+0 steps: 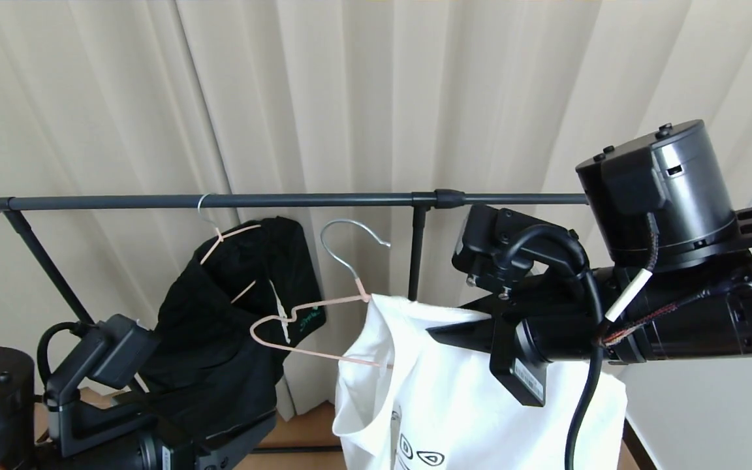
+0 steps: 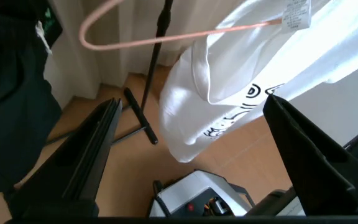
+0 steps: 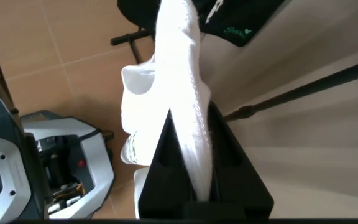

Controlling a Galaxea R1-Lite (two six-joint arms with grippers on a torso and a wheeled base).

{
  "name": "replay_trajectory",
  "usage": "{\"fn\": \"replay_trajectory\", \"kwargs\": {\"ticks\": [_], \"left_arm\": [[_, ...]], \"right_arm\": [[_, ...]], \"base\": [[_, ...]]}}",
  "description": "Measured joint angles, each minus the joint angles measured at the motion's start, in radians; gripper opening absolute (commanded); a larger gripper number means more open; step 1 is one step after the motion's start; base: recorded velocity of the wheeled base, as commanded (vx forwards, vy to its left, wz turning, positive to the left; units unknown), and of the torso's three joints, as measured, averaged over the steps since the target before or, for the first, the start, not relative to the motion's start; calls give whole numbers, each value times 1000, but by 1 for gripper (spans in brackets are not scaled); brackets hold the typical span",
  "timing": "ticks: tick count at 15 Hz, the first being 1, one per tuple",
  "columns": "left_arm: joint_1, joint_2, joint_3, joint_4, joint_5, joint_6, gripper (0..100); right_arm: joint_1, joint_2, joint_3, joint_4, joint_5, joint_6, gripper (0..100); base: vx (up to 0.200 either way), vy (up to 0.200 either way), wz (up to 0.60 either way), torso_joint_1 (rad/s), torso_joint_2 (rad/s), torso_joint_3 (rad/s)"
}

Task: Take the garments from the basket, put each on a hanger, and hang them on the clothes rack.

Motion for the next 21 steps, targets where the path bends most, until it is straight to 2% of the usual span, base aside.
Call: {"fn": "replay_trajectory", "kwargs": {"ticks": [2, 6, 9, 13, 16, 17, 21], "left_arm": [[-43, 52, -8, 8, 60, -54, 100], [-134, 203, -74, 7, 191, -196, 100], [-174, 302, -119, 6, 233, -253, 100], [-183, 418, -176, 1, 341, -303, 100], [-179, 468, -184, 0, 366, -328, 100], [-179, 477, -178, 1, 366, -329, 0], [-174, 488, -169, -1, 368, -329, 0]], "right_arm": [[21, -3, 36, -107, -27, 58, 0], [32, -3, 55, -150, -31, 115, 0], [34, -6, 57, -166, -32, 125, 0], [36, -21, 61, -166, -32, 125, 0], [36, -39, 66, -166, -31, 126, 0], [35, -45, 66, -166, -30, 127, 0], [35, -66, 85, -167, -27, 127, 0]], "base": [[0, 0, 0, 0, 0, 0], [0, 0, 0, 0, 0, 0], [0, 0, 0, 0, 0, 0], [0, 0, 0, 0, 0, 0], [0, 0, 0, 0, 0, 0], [0, 0, 0, 0, 0, 0], [0, 0, 0, 0, 0, 0]]}}
